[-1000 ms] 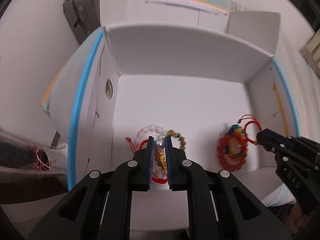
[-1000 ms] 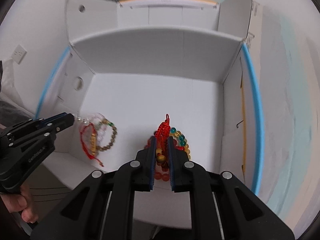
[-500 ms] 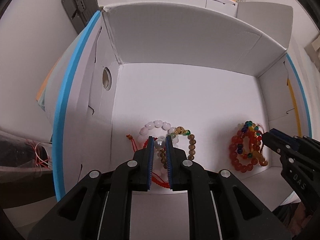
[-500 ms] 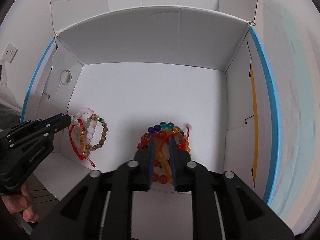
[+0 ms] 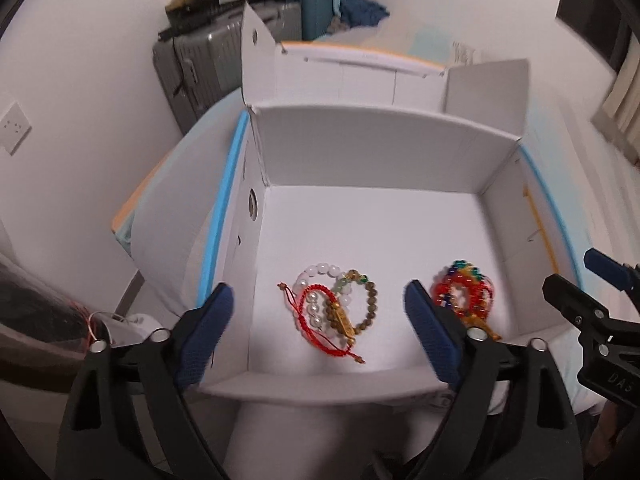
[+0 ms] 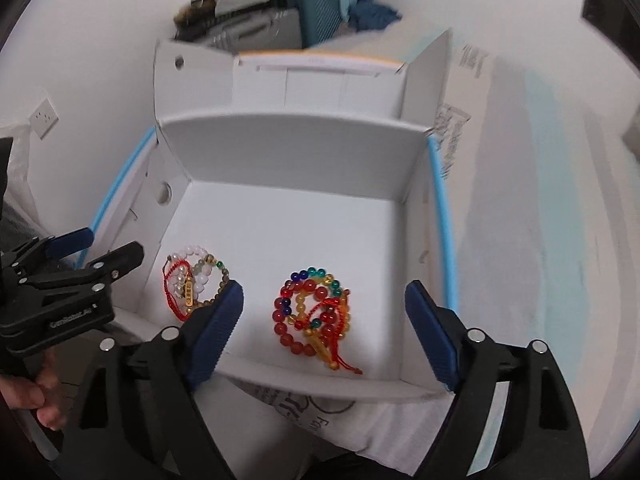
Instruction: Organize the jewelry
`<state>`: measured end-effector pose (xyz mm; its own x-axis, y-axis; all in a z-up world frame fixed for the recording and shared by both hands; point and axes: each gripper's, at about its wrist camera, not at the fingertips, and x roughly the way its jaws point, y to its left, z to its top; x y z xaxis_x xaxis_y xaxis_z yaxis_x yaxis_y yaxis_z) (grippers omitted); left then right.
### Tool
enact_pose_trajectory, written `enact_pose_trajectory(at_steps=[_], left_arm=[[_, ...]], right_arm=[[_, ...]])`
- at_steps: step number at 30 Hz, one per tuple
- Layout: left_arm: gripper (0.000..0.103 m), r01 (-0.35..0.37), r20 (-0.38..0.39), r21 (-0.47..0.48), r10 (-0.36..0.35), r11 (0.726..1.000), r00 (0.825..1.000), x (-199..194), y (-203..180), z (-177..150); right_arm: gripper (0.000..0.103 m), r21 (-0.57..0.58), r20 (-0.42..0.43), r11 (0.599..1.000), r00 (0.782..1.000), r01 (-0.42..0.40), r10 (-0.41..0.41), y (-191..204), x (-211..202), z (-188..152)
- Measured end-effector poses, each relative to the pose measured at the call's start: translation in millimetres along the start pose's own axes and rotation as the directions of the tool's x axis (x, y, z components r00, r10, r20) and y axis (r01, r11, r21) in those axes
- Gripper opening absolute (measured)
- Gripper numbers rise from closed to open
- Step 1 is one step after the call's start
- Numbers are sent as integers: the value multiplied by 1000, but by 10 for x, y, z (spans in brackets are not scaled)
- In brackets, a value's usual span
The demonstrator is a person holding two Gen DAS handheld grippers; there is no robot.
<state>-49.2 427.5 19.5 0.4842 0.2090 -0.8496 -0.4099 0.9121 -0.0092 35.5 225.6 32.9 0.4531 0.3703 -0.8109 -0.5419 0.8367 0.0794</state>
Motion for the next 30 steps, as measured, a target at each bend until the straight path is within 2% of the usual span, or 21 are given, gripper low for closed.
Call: enact_pose_trajectory(at_steps=[1,5,12,19,30], left_arm=[[97,-2,22,-4,2,1000,1000,-65,8,-40],[97,-19,98,-1,19,1000,995,-302,6,-227],[97,-10,122,-9,11,1000,992,-454,-21,-551],[97,-7,141,10,6,1000,990,-551,-66,-728],[97,-22,150,17,19,1000,988,-587,-82,-746]], right_arm=[[85,5,15,1000,1000,3,-3,-3,-51,-25],[93,36,89,999,996,16,-19,-27,-317,-231],[95,65,159,997,987,28,-38,19,-576,-585],[95,83,173,996,984,25,-39,39,-636,-756],[95,90,181,995,982,38,-54,26,-692,-790]])
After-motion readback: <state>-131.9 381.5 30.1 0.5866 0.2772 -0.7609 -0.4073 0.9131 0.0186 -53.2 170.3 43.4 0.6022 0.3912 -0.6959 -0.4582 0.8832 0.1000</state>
